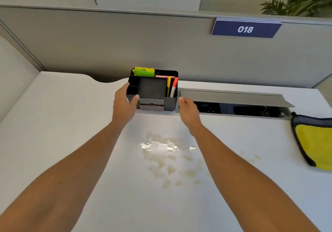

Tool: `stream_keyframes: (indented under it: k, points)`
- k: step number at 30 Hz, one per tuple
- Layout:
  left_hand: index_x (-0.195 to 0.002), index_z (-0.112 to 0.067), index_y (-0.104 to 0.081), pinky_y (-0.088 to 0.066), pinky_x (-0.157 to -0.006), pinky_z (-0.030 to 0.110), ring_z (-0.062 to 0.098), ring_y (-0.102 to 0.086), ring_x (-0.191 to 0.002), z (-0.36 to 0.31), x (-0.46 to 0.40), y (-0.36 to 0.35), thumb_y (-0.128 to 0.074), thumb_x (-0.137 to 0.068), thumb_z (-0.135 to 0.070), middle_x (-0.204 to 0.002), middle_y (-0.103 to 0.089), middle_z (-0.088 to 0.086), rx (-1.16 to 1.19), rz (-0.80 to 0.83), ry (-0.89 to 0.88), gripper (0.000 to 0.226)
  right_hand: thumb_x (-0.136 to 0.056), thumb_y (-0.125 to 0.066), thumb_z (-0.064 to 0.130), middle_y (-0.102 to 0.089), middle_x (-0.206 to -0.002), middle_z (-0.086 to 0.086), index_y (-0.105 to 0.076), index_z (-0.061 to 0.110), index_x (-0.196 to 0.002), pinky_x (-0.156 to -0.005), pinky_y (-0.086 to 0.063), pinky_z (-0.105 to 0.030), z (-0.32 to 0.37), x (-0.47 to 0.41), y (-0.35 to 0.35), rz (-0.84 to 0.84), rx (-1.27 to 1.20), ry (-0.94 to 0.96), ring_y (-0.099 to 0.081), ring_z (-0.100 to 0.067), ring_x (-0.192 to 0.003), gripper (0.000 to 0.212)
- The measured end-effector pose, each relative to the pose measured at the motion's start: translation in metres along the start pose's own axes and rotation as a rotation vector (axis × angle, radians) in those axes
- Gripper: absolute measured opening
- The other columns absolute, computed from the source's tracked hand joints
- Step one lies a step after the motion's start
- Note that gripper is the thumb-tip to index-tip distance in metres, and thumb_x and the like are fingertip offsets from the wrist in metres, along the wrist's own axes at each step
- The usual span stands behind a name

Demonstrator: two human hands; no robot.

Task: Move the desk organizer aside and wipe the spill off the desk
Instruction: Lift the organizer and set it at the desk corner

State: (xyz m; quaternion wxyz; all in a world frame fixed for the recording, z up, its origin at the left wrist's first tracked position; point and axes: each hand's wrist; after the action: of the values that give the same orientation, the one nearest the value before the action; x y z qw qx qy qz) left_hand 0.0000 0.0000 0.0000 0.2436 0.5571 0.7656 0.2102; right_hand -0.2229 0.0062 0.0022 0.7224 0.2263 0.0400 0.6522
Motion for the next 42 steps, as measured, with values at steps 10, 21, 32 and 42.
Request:
stream_keyframes:
  k: [10,21,32,42]
  points:
    - [-0.086,0.0,-0.065,-0.058,-0.074,0.042,0.038,-0.067,-0.077,-0.01,-0.04,0.006,-0.05,-0.088,-0.021,-0.088,-0.069,0.023,-0.133,-0.003,0.412,0.026,-0.098,-0.047,0.024,-0.07,-0.104,-0.015,-0.06,0.013,-0.09,-0.084,-0.059,-0.05,0.027,-0.042,-0.024,-0.008,0.07,-0.163,-0.069,-0.032,-0.092,0.019]
    - [-0.077,0.014,-0.063,-0.058,-0.067,0.053,0.045,-0.069,-0.074,0.007,-0.019,0.077,-0.044,-0.08,-0.001,-0.081,-0.068,0.033,-0.058,-0.158,0.418,0.025,-0.099,-0.041,0.01,-0.066,-0.113,-0.02,-0.06,0.003,-0.105,-0.084,-0.057,-0.053,0.054,-0.014,-0.076,0.02,0.137,-0.014,-0.066,-0.04,-0.097,0.021]
    - [-0.064,0.007,-0.06,-0.038,-0.044,0.023,0.028,-0.06,-0.052,0.079,0.042,0.198,-0.043,-0.074,0.002,-0.063,-0.068,0.019,-0.048,-0.4,0.606,0.021,-0.103,-0.043,0.017,-0.06,-0.13,-0.017,-0.054,0.005,-0.127,-0.093,-0.055,-0.048,0.095,0.045,-0.204,0.298,0.204,0.124,-0.061,-0.037,-0.114,0.029]
    - [-0.055,-0.002,-0.054,-0.036,-0.044,0.023,0.029,-0.069,-0.063,0.125,0.088,0.227,-0.043,-0.082,0.005,-0.068,-0.067,0.017,0.022,-0.581,0.734,0.03,-0.104,-0.034,0.016,-0.06,-0.127,-0.018,-0.053,0.005,-0.126,-0.095,-0.053,-0.05,0.088,0.084,-0.252,0.531,0.171,0.194,-0.058,-0.036,-0.112,0.031]
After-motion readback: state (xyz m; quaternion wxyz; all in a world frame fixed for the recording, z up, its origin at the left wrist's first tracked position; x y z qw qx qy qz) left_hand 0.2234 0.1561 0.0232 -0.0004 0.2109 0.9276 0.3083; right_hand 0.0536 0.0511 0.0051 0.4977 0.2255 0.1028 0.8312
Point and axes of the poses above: each hand's wrist, its own x-axis away from the middle knuckle, its own y-axis out of the back of the hand, z = x × y
